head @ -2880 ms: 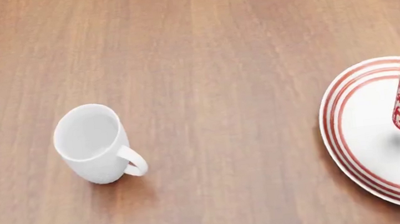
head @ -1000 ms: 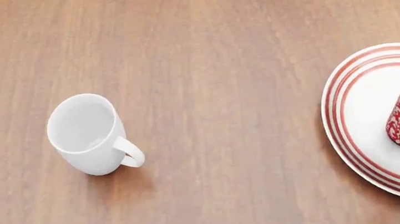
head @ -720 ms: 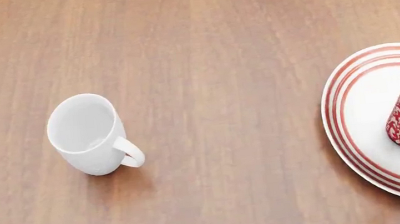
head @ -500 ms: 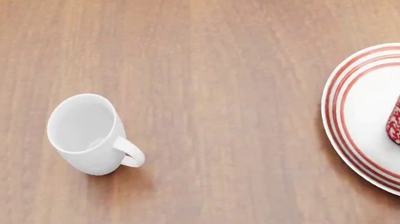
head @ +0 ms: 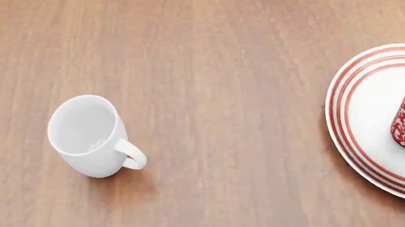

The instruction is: Pick up the red mug and put it on the plate

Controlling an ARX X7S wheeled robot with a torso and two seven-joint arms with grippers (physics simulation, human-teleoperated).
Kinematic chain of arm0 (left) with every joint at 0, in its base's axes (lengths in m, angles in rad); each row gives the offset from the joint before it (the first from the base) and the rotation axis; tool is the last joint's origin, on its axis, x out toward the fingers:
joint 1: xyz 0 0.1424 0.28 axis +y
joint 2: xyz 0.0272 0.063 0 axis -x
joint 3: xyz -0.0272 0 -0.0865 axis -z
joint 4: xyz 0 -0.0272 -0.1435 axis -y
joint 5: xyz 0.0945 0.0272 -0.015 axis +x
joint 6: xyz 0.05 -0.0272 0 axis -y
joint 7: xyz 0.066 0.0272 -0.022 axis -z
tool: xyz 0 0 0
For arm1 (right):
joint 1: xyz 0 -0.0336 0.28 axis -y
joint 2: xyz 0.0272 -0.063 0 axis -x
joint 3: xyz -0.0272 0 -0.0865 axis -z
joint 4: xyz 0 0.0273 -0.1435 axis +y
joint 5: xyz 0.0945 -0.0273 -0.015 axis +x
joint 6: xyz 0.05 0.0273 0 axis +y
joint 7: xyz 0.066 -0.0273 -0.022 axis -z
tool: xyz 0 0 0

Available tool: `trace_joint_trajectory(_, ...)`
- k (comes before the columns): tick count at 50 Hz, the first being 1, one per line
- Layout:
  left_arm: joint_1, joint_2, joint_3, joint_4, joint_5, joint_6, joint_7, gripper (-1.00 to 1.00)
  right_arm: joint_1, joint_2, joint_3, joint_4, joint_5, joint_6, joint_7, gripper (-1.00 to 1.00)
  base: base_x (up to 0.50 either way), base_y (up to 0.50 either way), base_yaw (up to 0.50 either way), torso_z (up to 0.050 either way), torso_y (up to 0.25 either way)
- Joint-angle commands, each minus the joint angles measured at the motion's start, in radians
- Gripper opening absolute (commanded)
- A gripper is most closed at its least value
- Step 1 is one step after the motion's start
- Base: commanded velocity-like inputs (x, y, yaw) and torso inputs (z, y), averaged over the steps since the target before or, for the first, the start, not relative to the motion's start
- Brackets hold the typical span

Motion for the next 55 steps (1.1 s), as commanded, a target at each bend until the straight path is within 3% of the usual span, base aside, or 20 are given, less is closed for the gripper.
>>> trace_joint_trajectory(1,-0.03,-0.042,0.047,-0.001,0.002,0.017,-0.05,1.0,-0.023,0.06,0.04,-0.109,0.03,0.003,0.03,1.0,0.0,0.0,0.0,0.0,0.0)
trace_joint_trajectory(23,-0.076,-0.081,0.107,-0.002,0.006,0.028,-0.1,1.0,-0.117,0.15,0.156,-0.304,0.061,-0.039,0.076,1.0,0.0,0.0,0.0,0.0,0.0)
trace_joint_trajectory(34,-0.107,-0.079,0.127,-0.005,0.0,0.017,-0.103,1.0,-0.298,0.176,0.377,-0.4,0.08,-0.056,0.078,1.0,0.0,0.0,0.0,0.0,0.0)
trace_joint_trajectory(47,-0.121,-0.109,0.147,-0.001,-0.006,0.031,-0.131,1.0,-0.38,0.154,0.589,-0.527,0.078,0.024,0.057,1.0,0.0,0.0,0.0,0.0,0.0)
trace_joint_trajectory(55,-0.146,-0.132,0.194,0.001,0.004,0.041,-0.163,1.0,-0.388,0.144,0.629,-0.578,0.065,0.047,0.053,1.0,0.0,0.0,0.0,0.0,0.0)
